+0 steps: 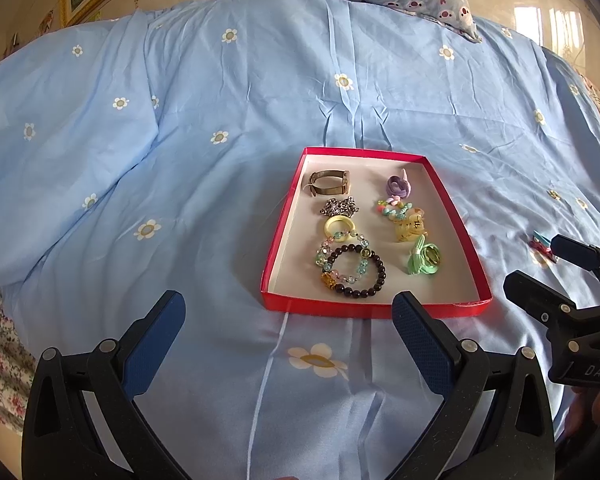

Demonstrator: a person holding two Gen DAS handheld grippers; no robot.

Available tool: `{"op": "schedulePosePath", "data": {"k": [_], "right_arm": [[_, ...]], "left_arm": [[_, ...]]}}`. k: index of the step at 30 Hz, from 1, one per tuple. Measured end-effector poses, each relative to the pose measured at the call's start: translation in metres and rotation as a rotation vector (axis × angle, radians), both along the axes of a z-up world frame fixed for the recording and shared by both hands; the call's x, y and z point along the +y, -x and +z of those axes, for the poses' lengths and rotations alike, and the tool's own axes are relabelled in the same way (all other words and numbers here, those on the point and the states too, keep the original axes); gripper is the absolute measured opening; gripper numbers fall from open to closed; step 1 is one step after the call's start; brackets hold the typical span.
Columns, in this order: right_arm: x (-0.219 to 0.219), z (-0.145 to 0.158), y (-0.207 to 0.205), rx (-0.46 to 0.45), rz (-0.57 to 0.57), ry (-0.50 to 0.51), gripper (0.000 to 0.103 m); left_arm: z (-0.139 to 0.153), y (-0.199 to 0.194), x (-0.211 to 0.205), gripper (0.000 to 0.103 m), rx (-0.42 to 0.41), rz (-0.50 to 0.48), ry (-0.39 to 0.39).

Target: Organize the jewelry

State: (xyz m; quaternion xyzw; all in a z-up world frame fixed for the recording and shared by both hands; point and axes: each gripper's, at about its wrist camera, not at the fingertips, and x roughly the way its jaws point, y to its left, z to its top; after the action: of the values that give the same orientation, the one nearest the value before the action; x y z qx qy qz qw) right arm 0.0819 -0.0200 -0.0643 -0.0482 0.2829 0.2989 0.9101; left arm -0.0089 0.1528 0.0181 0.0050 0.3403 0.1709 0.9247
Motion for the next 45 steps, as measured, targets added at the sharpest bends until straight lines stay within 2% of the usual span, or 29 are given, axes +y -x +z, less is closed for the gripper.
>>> {"op": "schedulePosePath", "data": {"k": [45], "right_arm": [[-0.0011,0.0054,-0.0041,0.003,0.006,0.008,0.103]], "left_arm": [[-0.0021,-0.0025,0.0010,0.103,0.002,-0.012,-0.001]]}}
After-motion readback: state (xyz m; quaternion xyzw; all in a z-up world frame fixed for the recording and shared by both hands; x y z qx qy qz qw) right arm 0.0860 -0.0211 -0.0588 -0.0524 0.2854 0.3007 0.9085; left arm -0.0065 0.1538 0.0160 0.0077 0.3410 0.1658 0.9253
